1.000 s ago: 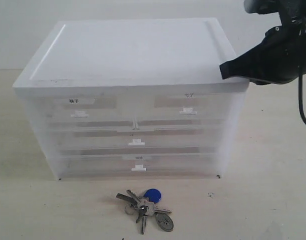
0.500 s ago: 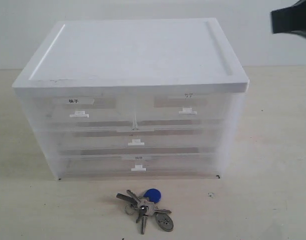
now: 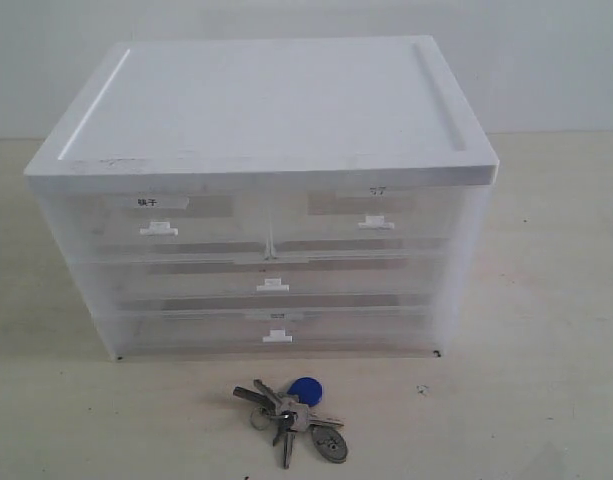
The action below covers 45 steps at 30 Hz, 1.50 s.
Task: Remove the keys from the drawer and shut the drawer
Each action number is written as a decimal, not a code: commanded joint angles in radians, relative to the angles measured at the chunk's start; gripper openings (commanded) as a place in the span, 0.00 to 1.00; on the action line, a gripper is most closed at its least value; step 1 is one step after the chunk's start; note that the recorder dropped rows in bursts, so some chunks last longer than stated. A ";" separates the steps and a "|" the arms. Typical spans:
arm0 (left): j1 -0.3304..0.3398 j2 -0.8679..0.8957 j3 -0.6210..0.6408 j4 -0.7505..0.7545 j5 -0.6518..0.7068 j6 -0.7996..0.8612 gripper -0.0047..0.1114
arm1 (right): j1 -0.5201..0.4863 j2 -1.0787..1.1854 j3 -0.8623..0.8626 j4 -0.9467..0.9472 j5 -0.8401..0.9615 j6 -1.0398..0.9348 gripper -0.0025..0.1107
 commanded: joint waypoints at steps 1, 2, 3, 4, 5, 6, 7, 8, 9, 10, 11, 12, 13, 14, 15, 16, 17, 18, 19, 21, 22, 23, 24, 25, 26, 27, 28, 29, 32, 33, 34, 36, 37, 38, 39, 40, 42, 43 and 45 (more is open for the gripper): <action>0.000 0.003 -0.004 0.000 -0.011 0.003 0.08 | 0.001 -0.034 0.006 -0.005 0.007 -0.004 0.02; 0.000 0.003 -0.004 0.000 -0.011 0.003 0.08 | 0.001 -0.034 0.004 -0.003 0.022 -0.002 0.02; 0.000 0.003 -0.004 0.000 -0.011 0.003 0.08 | 0.001 -0.034 0.004 -0.001 0.040 0.008 0.02; 0.000 0.003 -0.004 0.000 -0.011 0.003 0.08 | 0.001 -0.034 0.004 0.001 0.061 0.010 0.02; 0.000 0.003 -0.004 0.000 -0.011 0.003 0.08 | 0.001 -0.034 0.004 0.001 0.079 0.010 0.02; 0.000 0.003 -0.004 0.000 -0.011 0.003 0.08 | 0.001 -0.034 0.004 0.001 0.102 0.010 0.02; 0.000 0.003 -0.004 0.000 -0.011 0.003 0.08 | 0.001 -0.034 0.004 0.001 0.114 0.010 0.02; 0.000 0.003 -0.004 0.000 -0.011 0.003 0.08 | 0.001 -0.034 0.004 0.001 0.129 0.010 0.02; 0.000 0.003 -0.004 0.000 -0.011 0.003 0.08 | 0.001 -0.034 0.004 0.001 0.150 0.015 0.02; 0.000 0.003 -0.004 0.000 -0.011 0.003 0.08 | 0.001 -0.034 0.004 0.001 0.170 0.018 0.02; 0.000 0.003 -0.004 0.000 -0.011 0.003 0.08 | 0.001 -0.034 0.004 0.001 0.180 0.018 0.02; 0.000 0.003 -0.004 0.000 -0.011 0.003 0.08 | 0.001 -0.034 0.006 0.001 0.182 0.018 0.02; 0.000 0.003 -0.004 0.000 -0.011 0.003 0.08 | 0.001 -0.034 0.006 0.001 0.182 0.018 0.02; 0.000 0.003 -0.004 0.000 -0.011 0.003 0.08 | 0.001 -0.034 0.006 0.001 0.180 0.018 0.02; 0.000 0.003 -0.004 0.000 -0.011 0.003 0.08 | 0.001 -0.034 0.006 0.001 0.180 0.018 0.02; 0.000 0.003 -0.004 0.000 -0.011 0.003 0.08 | 0.001 -0.034 0.006 0.001 0.180 0.018 0.02; 0.000 0.003 -0.004 0.000 -0.011 0.003 0.08 | 0.001 -0.034 0.006 0.001 0.180 0.018 0.02; 0.000 0.003 -0.004 0.000 -0.011 0.003 0.08 | 0.001 -0.034 0.006 0.001 0.180 0.018 0.02; 0.000 0.003 -0.004 0.000 -0.011 0.003 0.08 | 0.001 -0.034 0.006 0.001 0.180 0.018 0.02; 0.000 0.003 -0.004 0.000 -0.011 0.003 0.08 | 0.001 -0.034 0.006 0.001 0.180 0.018 0.02; 0.000 0.003 -0.004 0.000 -0.011 0.003 0.08 | 0.001 -0.034 0.006 0.001 0.180 0.018 0.02; 0.000 0.003 -0.004 0.000 -0.011 0.003 0.08 | 0.001 -0.034 0.006 0.001 0.180 0.018 0.02; 0.000 0.003 -0.004 0.000 -0.011 0.003 0.08 | 0.001 -0.034 0.006 0.001 0.180 0.018 0.02; 0.000 0.003 -0.004 0.000 -0.011 0.003 0.08 | 0.001 -0.034 0.006 0.001 0.180 0.018 0.02; 0.000 0.003 -0.004 0.000 -0.011 0.003 0.08 | 0.001 -0.034 0.006 0.001 0.180 0.018 0.02; 0.000 0.003 -0.004 0.000 -0.011 0.003 0.08 | 0.001 -0.034 0.006 0.001 0.180 0.018 0.02; 0.000 0.003 -0.004 0.000 -0.011 0.003 0.08 | 0.001 -0.034 0.006 0.001 0.180 0.018 0.02; 0.000 0.003 -0.004 0.000 -0.011 0.003 0.08 | 0.001 -0.034 0.006 0.001 0.180 0.018 0.02; 0.000 0.003 -0.004 0.000 -0.011 0.003 0.08 | 0.001 -0.034 0.006 -0.017 0.175 -0.023 0.02; 0.000 0.003 -0.004 0.000 -0.011 0.003 0.08 | 0.001 -0.034 0.009 -0.022 0.173 -0.049 0.02; 0.000 0.003 -0.004 0.000 -0.011 0.003 0.08 | 0.001 -0.034 0.017 -0.037 0.162 -0.061 0.02; 0.000 0.003 -0.004 0.000 -0.011 0.003 0.08 | -0.027 -0.034 0.038 -0.081 0.125 -0.056 0.02; 0.000 0.003 -0.004 0.000 -0.011 0.003 0.08 | -0.051 -0.034 0.055 -0.110 0.094 -0.041 0.02; 0.000 0.003 -0.004 0.000 -0.011 0.003 0.08 | -0.077 -0.034 0.076 -0.140 0.056 -0.021 0.02; 0.000 0.003 -0.004 0.000 -0.011 0.003 0.08 | -0.101 -0.034 0.095 -0.163 0.023 -0.002 0.02; 0.000 0.003 -0.004 0.000 -0.011 0.003 0.08 | -0.131 -0.034 0.120 -0.185 -0.017 0.010 0.02; 0.000 0.003 -0.004 0.000 -0.011 0.003 0.08 | -0.184 -0.034 0.170 -0.212 -0.097 0.010 0.02; 0.000 0.003 -0.004 0.000 -0.011 0.003 0.08 | -0.218 -0.034 0.209 -0.217 -0.141 0.010 0.02; 0.000 0.003 -0.004 0.000 -0.011 0.003 0.08 | -0.263 -0.034 0.278 -0.217 -0.224 0.010 0.02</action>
